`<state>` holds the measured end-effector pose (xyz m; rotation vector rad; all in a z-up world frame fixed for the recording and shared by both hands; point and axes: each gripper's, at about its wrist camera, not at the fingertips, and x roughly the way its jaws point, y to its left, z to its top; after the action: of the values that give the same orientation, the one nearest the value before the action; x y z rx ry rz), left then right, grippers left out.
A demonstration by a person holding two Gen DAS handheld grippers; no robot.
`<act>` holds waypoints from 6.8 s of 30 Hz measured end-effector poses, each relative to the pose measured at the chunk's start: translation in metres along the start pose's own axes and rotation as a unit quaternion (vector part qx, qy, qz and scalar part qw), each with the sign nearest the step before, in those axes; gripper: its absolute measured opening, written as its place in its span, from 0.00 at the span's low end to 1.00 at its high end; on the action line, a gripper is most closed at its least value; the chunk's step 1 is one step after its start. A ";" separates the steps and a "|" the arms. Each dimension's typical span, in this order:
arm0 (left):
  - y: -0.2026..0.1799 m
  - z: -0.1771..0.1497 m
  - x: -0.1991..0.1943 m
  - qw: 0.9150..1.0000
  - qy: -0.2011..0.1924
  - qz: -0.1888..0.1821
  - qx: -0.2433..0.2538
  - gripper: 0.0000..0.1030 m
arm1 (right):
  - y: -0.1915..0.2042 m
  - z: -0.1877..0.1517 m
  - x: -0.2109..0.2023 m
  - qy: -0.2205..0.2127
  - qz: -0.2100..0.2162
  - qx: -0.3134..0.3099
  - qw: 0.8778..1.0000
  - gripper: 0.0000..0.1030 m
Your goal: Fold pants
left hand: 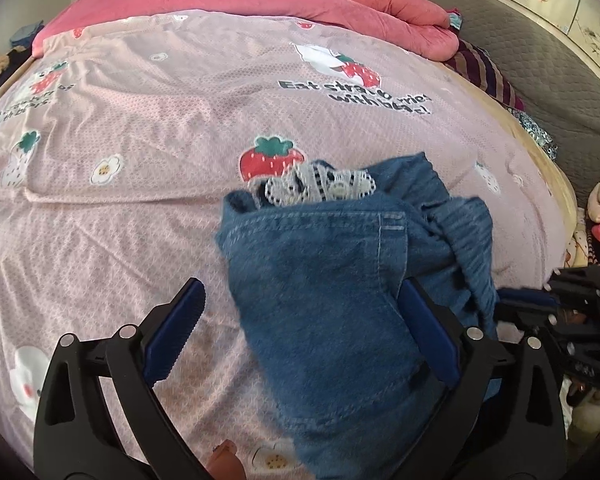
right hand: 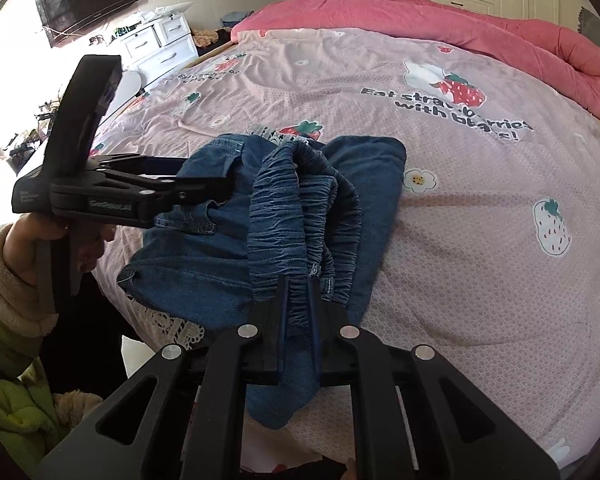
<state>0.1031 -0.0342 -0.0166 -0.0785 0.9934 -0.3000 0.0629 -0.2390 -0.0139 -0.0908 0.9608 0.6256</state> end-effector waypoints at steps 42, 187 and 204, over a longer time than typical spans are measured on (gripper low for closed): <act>0.018 0.028 0.039 0.998 0.057 -0.023 -0.011 0.92 | 0.113 -0.022 0.019 0.023 0.049 -0.338 0.940 0.07; 0.023 0.033 -0.045 0.997 -0.079 -0.009 0.010 0.26 | -0.003 0.110 0.017 -0.142 0.085 0.029 0.986 0.39; 0.051 0.057 0.016 0.999 -0.046 0.007 -0.009 0.26 | -0.032 0.136 0.088 -0.085 0.060 0.077 0.992 0.39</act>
<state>0.1699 0.0061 -0.0087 -0.1004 0.9054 -0.2724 0.2162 -0.1782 -0.0107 0.1575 0.8503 0.6571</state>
